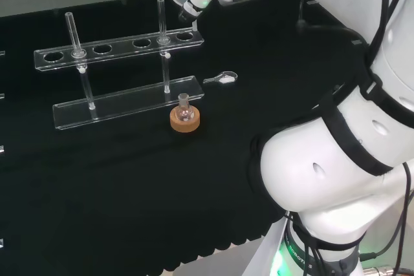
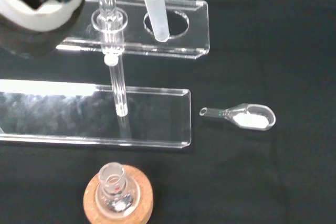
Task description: Place the funnel on the round-bottom flask.
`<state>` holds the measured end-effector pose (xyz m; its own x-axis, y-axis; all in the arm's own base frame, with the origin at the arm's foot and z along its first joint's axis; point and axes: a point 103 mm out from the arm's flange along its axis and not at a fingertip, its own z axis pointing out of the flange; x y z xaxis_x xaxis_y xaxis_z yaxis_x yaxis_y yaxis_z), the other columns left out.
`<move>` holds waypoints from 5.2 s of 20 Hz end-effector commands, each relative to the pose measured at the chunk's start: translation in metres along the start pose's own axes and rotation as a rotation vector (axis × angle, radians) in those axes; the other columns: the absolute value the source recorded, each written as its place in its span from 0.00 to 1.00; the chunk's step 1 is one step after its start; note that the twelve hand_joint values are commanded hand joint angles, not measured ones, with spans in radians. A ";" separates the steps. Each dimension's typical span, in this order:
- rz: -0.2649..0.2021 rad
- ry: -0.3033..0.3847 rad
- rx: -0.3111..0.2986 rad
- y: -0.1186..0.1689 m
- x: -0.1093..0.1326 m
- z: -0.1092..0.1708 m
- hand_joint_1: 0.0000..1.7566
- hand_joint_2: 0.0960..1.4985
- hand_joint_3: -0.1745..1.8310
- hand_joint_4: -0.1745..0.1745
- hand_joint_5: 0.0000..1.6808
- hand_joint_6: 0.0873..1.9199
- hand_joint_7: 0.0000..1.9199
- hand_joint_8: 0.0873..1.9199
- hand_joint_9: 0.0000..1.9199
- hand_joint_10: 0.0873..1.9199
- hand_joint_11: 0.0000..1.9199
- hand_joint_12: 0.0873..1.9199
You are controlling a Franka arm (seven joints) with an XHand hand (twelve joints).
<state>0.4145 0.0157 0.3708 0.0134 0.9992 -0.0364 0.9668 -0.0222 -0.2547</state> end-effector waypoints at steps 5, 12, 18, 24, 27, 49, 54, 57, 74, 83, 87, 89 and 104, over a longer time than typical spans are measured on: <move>-0.002 0.043 0.036 -0.008 0.007 0.019 0.58 0.60 0.25 1.00 0.60 0.51 0.52 0.46 0.64 0.30 0.28 0.65; -0.012 0.063 0.083 0.002 0.012 0.045 0.58 0.60 0.25 1.00 0.60 0.51 0.52 0.45 0.64 0.30 0.27 0.66; -0.027 0.070 0.135 0.015 0.014 0.068 0.58 0.60 0.25 1.00 0.60 0.51 0.51 0.45 0.64 0.30 0.27 0.66; -0.032 0.076 0.162 0.028 0.021 0.088 0.58 0.60 0.25 1.00 0.60 0.51 0.51 0.45 0.64 0.30 0.27 0.66; -0.031 0.069 0.166 0.030 0.023 0.094 0.58 0.60 0.25 1.00 0.60 0.51 0.51 0.45 0.64 0.30 0.27 0.66; -0.030 0.063 0.199 0.024 0.033 0.125 0.58 0.61 0.24 1.00 0.59 0.51 0.51 0.46 0.63 0.30 0.26 0.66; -0.031 0.067 0.216 0.024 0.043 0.137 0.58 0.61 0.24 1.00 0.59 0.51 0.51 0.46 0.63 0.30 0.27 0.66; -0.035 0.070 0.214 0.024 0.042 0.139 0.58 0.61 0.24 1.00 0.59 0.51 0.51 0.46 0.63 0.31 0.27 0.66; -0.047 0.074 0.192 0.032 0.046 0.142 0.58 0.61 0.24 1.00 0.59 0.51 0.51 0.46 0.63 0.31 0.27 0.66; -0.047 0.079 0.199 0.035 0.041 0.148 0.58 0.61 0.24 1.00 0.59 0.51 0.51 0.46 0.63 0.31 0.27 0.66; -0.048 0.079 0.186 0.035 0.039 0.143 0.58 0.61 0.24 1.00 0.59 0.51 0.51 0.46 0.63 0.31 0.27 0.66; -0.047 0.078 0.184 0.035 0.039 0.142 0.58 0.61 0.24 1.00 0.59 0.51 0.51 0.46 0.63 0.31 0.27 0.66; -0.049 0.081 0.230 0.041 0.042 0.161 0.58 0.61 0.24 1.00 0.59 0.51 0.51 0.46 0.63 0.31 0.27 0.67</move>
<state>0.4122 0.0508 0.2091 -0.0068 0.9984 0.0561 0.8848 0.0322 -0.4649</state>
